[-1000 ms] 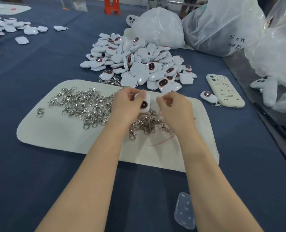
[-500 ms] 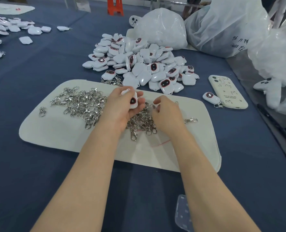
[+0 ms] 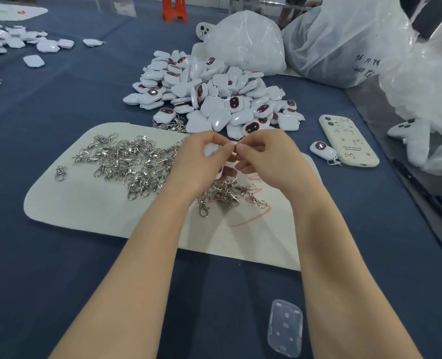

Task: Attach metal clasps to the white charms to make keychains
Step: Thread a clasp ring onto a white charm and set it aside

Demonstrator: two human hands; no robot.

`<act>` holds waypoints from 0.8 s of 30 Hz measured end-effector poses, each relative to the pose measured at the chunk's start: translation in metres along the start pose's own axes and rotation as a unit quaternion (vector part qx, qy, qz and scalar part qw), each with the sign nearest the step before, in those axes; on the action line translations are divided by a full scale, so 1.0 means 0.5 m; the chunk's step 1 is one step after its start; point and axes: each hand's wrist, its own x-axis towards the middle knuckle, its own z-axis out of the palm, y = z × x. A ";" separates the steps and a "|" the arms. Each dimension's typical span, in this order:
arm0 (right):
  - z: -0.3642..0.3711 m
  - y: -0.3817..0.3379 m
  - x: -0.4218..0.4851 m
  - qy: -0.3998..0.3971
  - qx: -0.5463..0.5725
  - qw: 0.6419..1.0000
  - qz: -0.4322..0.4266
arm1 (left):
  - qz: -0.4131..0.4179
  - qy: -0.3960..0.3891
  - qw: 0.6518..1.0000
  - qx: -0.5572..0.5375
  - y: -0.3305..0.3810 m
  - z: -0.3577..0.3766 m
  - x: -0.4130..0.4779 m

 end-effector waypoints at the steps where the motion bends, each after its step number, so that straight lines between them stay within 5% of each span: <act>1: -0.002 0.000 -0.001 0.002 0.005 1.000 0.002 | -0.001 -0.001 1.000 0.004 -0.001 0.001 0.000; 13: -0.011 0.005 -0.002 0.014 0.057 0.998 0.013 | 0.010 0.003 0.997 0.073 -0.018 0.003 0.009; 24: -0.001 0.007 0.003 0.070 -0.103 0.988 -0.090 | 0.039 0.017 0.994 0.103 -0.021 0.002 0.012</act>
